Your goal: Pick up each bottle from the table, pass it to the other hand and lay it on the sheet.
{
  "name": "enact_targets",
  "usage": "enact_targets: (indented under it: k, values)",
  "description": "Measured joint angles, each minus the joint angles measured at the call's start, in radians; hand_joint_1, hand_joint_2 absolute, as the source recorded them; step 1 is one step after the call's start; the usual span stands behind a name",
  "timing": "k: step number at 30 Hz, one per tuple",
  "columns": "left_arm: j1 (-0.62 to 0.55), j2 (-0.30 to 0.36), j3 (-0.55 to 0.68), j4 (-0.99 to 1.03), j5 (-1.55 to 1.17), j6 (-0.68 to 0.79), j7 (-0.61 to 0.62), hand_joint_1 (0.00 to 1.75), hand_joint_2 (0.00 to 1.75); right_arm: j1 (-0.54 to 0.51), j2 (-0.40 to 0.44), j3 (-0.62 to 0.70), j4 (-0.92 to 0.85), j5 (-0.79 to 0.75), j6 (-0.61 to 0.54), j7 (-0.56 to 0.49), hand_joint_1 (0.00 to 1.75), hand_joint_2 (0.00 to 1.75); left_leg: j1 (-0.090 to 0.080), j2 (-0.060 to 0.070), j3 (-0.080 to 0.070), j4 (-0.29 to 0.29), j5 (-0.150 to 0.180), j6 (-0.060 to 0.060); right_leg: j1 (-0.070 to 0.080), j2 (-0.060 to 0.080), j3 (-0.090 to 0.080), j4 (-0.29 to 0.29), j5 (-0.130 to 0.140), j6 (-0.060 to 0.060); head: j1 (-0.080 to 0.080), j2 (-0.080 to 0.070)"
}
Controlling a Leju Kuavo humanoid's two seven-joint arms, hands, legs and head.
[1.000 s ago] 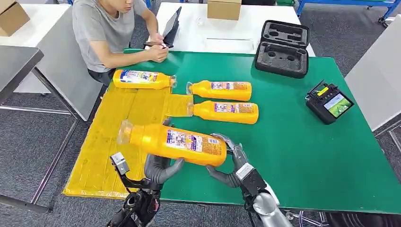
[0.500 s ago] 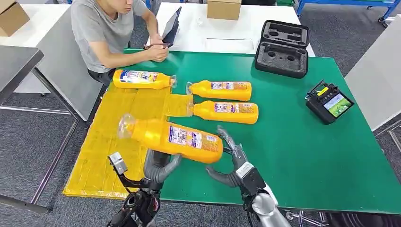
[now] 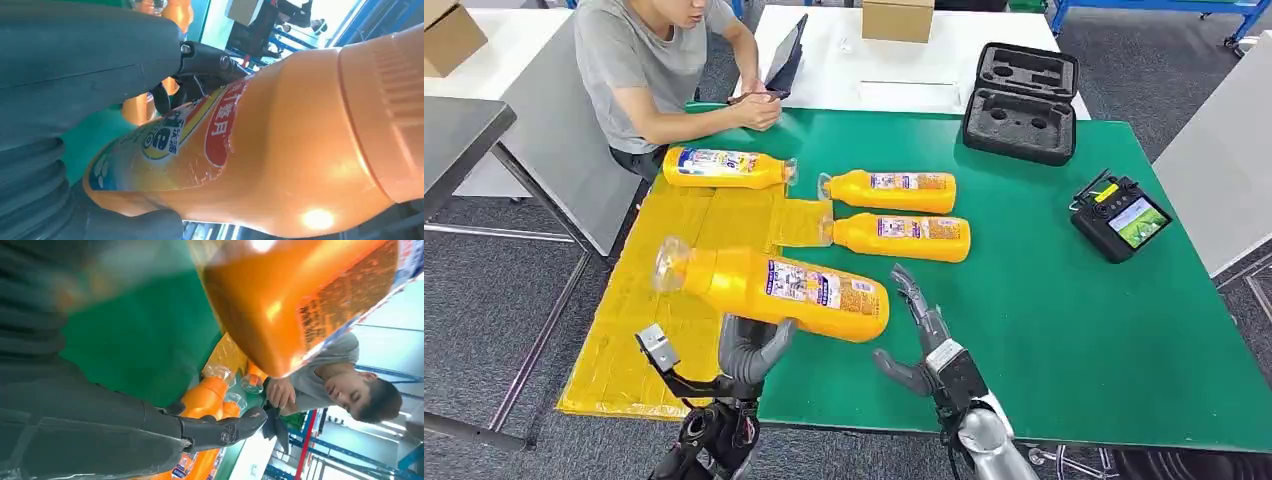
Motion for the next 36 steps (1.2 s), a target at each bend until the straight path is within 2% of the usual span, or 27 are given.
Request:
enact_targets:
  k: [7, 10, 12, 14, 16, 17, 19, 27, 36]
  values:
    - [0.007, 0.000, 0.005, -0.034, -0.010, 0.004, 0.000, 1.75, 1.75, 0.001, 0.002, -0.005, 0.010, 0.004, -0.003, 0.000, 0.00, 1.75, 0.000, 0.000, 0.000, 0.000, 0.000, 0.000, 0.000, 0.000, 0.000, 0.000, 0.000, 0.000, 0.000, 0.000]
    - [0.009, 0.000, 0.005, -0.049, -0.044, 0.079, 0.000, 1.75, 1.75, 0.003, 0.005, -0.010, 0.011, 0.004, -0.013, 0.000, 0.00, 1.75, 0.000, 0.000, 0.000, 0.000, 0.000, 0.000, 0.000, 0.000, 0.000, 0.000, 0.000, 0.000, 0.000, 0.000]
    - [0.004, 0.007, -0.004, -0.066, -0.112, 0.267, 0.000, 1.75, 1.75, 0.008, 0.005, -0.015, 0.012, 0.004, -0.023, 0.000, 0.00, 1.75, 0.000, 0.000, 0.000, 0.000, 0.000, 0.000, 0.000, 0.000, 0.000, 0.000, 0.000, 0.000, 0.000, 0.000]
    - [-0.028, 0.049, -0.068, -0.068, -0.270, 0.652, 0.000, 1.75, 1.75, 0.013, 0.008, -0.021, 0.015, 0.004, -0.031, 0.000, 0.00, 1.75, 0.000, 0.000, 0.000, 0.000, 0.000, 0.000, 0.000, 0.000, -0.001, 0.000, 0.000, 0.000, 0.000, 0.000]
    - [-0.066, 0.079, -0.132, -0.028, -0.511, 0.963, 0.000, 1.75, 1.75, 0.013, 0.009, -0.026, 0.018, 0.003, -0.031, 0.000, 0.00, 1.75, 0.000, 0.000, 0.000, 0.000, 0.000, 0.000, 0.000, 0.000, 0.000, 0.000, 0.000, 0.000, 0.000, 0.000]
    - [-0.082, 0.092, -0.138, -0.006, -0.612, 1.003, 0.000, 1.75, 1.75, 0.013, 0.010, -0.028, 0.019, 0.003, -0.031, 0.000, 0.00, 1.75, 0.000, -0.001, 0.000, 0.000, 0.000, 0.000, 0.000, 0.000, 0.000, 0.000, 0.000, 0.000, 0.000, 0.000]
    - [-0.108, 0.119, -0.145, 0.045, -0.728, 0.983, 0.000, 1.75, 1.75, 0.014, 0.013, -0.034, 0.020, 0.002, -0.031, 0.000, 0.00, 1.75, 0.000, 0.001, 0.000, 0.000, 0.001, -0.001, 0.000, 0.001, 0.000, 0.000, 0.000, 0.000, 0.000, 0.000]
    - [-0.168, 0.199, -0.141, 0.142, -0.729, 0.954, 0.000, 1.75, 1.75, 0.031, 0.014, -0.052, 0.020, 0.004, -0.032, 0.000, 0.00, 1.75, 0.000, 0.001, 0.000, 0.000, 0.001, -0.001, 0.000, 0.001, -0.001, 0.000, 0.000, 0.000, 0.000, 0.000]
    - [-0.167, 0.238, -0.071, 0.127, -0.892, 0.975, 0.003, 1.75, 1.75, 0.037, 0.019, -0.061, 0.021, 0.018, -0.028, 0.000, 0.00, 1.75, 0.000, 0.000, 0.000, 0.000, 0.001, -0.001, 0.000, 0.001, -0.001, 0.000, 0.000, 0.000, 0.000, 0.000]
